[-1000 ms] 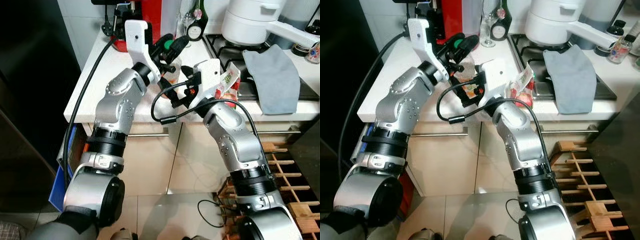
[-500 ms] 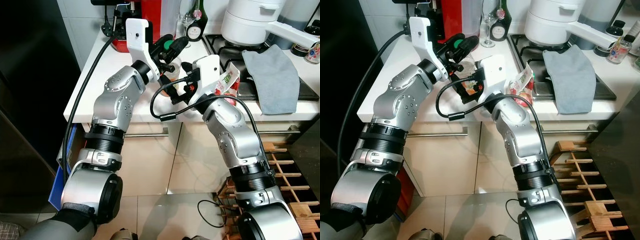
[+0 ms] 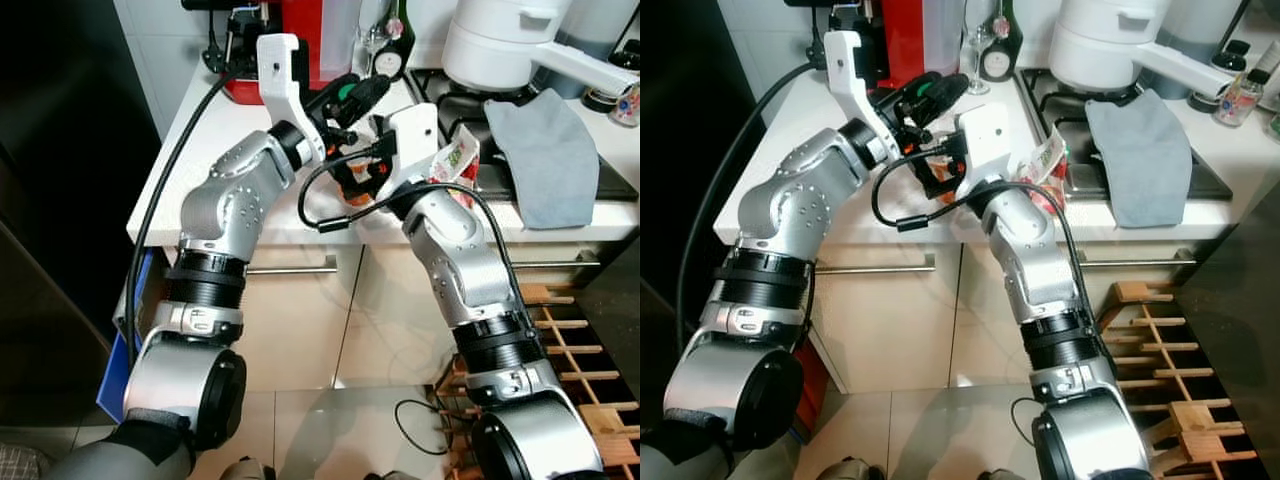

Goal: Restocking fridge

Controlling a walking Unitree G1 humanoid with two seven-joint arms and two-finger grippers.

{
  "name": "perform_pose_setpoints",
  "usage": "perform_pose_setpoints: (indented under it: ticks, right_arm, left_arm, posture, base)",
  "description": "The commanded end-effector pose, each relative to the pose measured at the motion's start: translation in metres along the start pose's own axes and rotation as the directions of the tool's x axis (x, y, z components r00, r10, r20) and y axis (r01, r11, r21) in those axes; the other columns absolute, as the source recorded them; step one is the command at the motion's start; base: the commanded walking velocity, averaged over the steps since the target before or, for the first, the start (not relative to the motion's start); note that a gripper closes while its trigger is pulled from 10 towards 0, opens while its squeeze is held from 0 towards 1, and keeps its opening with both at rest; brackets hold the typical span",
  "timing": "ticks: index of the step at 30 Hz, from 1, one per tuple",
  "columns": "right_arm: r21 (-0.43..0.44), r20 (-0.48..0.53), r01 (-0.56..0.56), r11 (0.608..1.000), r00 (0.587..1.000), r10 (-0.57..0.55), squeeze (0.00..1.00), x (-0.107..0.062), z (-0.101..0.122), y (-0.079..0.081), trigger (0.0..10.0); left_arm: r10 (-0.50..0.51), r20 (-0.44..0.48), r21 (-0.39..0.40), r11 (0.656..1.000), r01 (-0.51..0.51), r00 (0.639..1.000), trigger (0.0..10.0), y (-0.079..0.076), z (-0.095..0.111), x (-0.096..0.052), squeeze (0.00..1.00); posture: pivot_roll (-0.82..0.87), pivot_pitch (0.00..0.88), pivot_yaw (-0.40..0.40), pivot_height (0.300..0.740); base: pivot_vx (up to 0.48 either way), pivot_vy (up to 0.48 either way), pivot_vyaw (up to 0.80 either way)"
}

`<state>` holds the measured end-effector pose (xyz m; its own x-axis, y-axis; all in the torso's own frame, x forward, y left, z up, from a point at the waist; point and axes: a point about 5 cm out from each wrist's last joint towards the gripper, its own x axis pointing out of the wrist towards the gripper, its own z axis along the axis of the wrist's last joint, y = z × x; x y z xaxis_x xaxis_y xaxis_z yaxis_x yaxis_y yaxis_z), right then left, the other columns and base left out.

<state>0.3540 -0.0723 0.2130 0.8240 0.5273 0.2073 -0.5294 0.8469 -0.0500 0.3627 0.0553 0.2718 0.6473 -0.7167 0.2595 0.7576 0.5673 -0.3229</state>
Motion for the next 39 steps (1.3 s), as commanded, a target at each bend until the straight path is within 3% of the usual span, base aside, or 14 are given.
perform_pose_setpoints:
  ticks: [1, 4, 5, 12, 19, 21, 22, 23, 25, 26, 29, 34, 37, 39]
  right_arm:
    - [-0.014, 0.014, -0.005, 1.0, 1.0, 0.005, 0.0, 0.005, 0.004, 0.002, 10.0]
    - [-0.011, 0.016, -0.003, 1.0, 1.0, 0.003, 0.0, 0.006, 0.003, 0.002, 10.0]
    - [-0.007, 0.02, -0.003, 1.0, 1.0, 0.003, 0.0, 0.006, 0.003, 0.002, 0.0]
    - [0.014, 0.017, 0.008, 1.0, 1.0, -0.008, 0.0, 0.007, 0.001, 0.0, 0.0]
    - [0.032, 0.01, 0.034, 0.999, 0.999, -0.034, 0.0, 0.005, -0.004, -0.004, 0.0]
    - [0.034, 0.011, 0.037, 0.999, 0.999, -0.037, 0.0, 0.005, -0.004, -0.004, 0.0]
    - [0.035, 0.011, 0.038, 0.999, 0.999, -0.038, 0.0, 0.005, -0.004, -0.004, 0.0]
    - [0.036, 0.011, 0.038, 0.999, 0.999, -0.039, 0.0, 0.005, -0.005, -0.004, 0.0]
    - [0.036, 0.011, 0.039, 0.999, 0.999, -0.04, 0.0, 0.005, -0.005, -0.004, 0.0]
    - [0.036, 0.011, 0.04, 0.999, 0.999, -0.041, 0.0, 0.004, -0.006, -0.004, 0.0]
    - [0.037, 0.008, 0.044, 0.998, 0.999, -0.044, 0.0, 0.004, -0.007, -0.004, 0.0]
    - [0.036, 0.004, 0.053, 0.998, 0.999, -0.054, 0.0, 0.004, -0.009, -0.005, 0.0]
    - [0.031, 0.007, 0.078, 0.996, 0.997, -0.079, 0.0, 0.002, -0.009, -0.009, 0.0]
    - [0.026, 0.017, 0.104, 0.994, 0.994, -0.104, 0.0, 0.001, -0.007, -0.014, 0.0]
  left_arm:
    - [-0.106, 0.002, -0.021, 0.994, 0.106, 0.994, 0.0, -0.017, 0.005, 0.002, 0.0]
    - [-0.131, -0.015, -0.037, 0.991, 0.13, 0.991, 0.0, -0.021, 0.002, 0.002, 0.0]
    - [-0.136, -0.022, -0.039, 0.99, 0.135, 0.99, 0.0, -0.022, 0.001, 0.002, 0.0]
    - [-0.153, -0.039, -0.043, 0.988, 0.151, 0.988, 0.0, -0.027, -0.002, 0.0, 0.0]
    - [-0.101, -0.067, 0.049, 0.993, 0.104, 0.993, 0.0, -0.021, -0.004, -0.002, 0.0]
    - [-0.064, -0.054, 0.118, 0.991, 0.07, 0.997, 0.0, -0.018, -0.002, -0.001, 0.0]
    - [-0.028, -0.043, 0.16, 0.987, 0.035, 0.999, 1.3, -0.015, 0.0, 0.0, 0.0]
    - [-0.002, -0.041, 0.194, 0.981, 0.01, 0.999, 9.7, -0.013, 0.002, 0.0, 0.0]
    - [0.027, -0.03, 0.216, 0.976, -0.02, 0.999, 10.0, -0.01, 0.003, 0.0, 0.0]
    - [0.046, 0.009, 0.258, 0.965, -0.047, 0.999, 10.0, -0.008, 0.01, 0.0, 1.0]
    - [0.064, 0.083, 0.329, 0.94, -0.088, 0.995, 10.0, -0.007, 0.024, -0.002, 1.0]
    - [0.119, 0.189, 0.384, 0.905, -0.185, 0.975, 10.0, 0.003, 0.052, -0.009, 1.0]
    - [0.168, 0.288, 0.437, 0.853, -0.285, 0.943, 10.0, 0.015, 0.084, -0.024, 1.0]
    - [0.202, 0.323, 0.445, 0.83, -0.337, 0.925, 10.0, 0.023, 0.093, -0.035, 1.0]
  posture:
    - [-0.05, 0.0, -0.02, 0.74]
    - [-0.05, 0.0, -0.019, 0.74]
    - [-0.05, 0.0, -0.019, 0.74]
    - [-0.05, 0.0, -0.02, 0.74]
    - [-0.05, 0.0, -0.018, 0.74]
    - [-0.05, 0.0, -0.016, 0.74]
    - [-0.05, 0.0, -0.016, 0.74]
    - [-0.05, 0.0, -0.017, 0.74]
    - [-0.05, 0.0, -0.017, 0.74]
    - [-0.05, 0.0, -0.015, 0.74]
    - [-0.05, 0.0, -0.015, 0.74]
    - [-0.05, 0.0, -0.013, 0.74]
    - [-0.05, 0.0, -0.009, 0.74]
    - [-0.05, 0.0, -0.005, 0.74]
  base:
    - [0.0, 0.0, 0.0]
    - [0.0, 0.0, 0.0]
    - [0.0, 0.0, 0.0]
    - [0.0, 0.0, 0.0]
    - [0.0, 0.0, 0.0]
    - [0.0, 0.0, 0.0]
    - [0.0, 0.0, 0.0]
    - [0.0, 0.0, 0.0]
    - [0.0, 0.0, 0.0]
    - [0.0, 0.0, 0.0]
    - [0.0, 0.0, 0.0]
    - [0.0, 0.0, 0.0]
    - [0.0, 0.0, 0.0]
    - [0.0, 0.0, 0.0]
